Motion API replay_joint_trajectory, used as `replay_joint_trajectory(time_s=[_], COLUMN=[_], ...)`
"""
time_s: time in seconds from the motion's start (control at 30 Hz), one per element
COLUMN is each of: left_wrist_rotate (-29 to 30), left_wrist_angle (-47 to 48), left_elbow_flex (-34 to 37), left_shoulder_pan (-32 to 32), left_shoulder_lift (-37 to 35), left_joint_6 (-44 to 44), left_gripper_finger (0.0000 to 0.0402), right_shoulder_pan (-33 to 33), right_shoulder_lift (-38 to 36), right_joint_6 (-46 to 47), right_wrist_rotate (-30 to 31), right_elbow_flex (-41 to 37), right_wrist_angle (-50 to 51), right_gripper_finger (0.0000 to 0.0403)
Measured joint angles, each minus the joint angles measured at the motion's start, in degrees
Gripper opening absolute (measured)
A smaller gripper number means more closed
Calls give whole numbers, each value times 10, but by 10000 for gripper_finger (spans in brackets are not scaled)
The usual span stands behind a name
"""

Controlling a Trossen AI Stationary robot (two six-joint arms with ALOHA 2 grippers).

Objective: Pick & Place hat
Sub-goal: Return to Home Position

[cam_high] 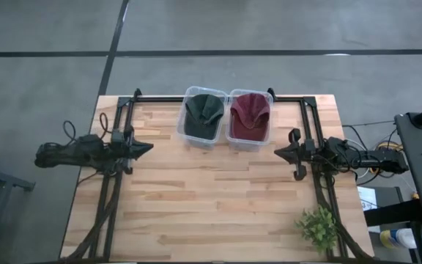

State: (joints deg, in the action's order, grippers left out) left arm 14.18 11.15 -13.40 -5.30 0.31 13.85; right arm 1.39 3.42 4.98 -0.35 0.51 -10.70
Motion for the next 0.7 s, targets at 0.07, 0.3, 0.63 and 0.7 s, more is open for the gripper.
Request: replay_joint_trajectory(time_s=[0.07,0.3,0.63,0.7], left_wrist_rotate=[-1,0,0,0], left_wrist_angle=[-8,-28,-161,-164], left_elbow_flex=[7,37,121,129], left_shoulder_pan=[0,0,0,0], left_shoulder_lift=[-2,-2,-2,-2], left_joint_6=[-8,-17,5,12], left_gripper_finger=[0,0,0,0], right_shoulder_pan=[0,0,0,0], right_shoulder_lift=[0,1,0,0], right_joint_6=[0,17,12,10], right_wrist_rotate=[-13,-48,-48,-47], right_elbow_flex=[0,0,0,0], right_wrist_angle=[6,51,63,63], right_gripper_finger=[9,9,9,9])
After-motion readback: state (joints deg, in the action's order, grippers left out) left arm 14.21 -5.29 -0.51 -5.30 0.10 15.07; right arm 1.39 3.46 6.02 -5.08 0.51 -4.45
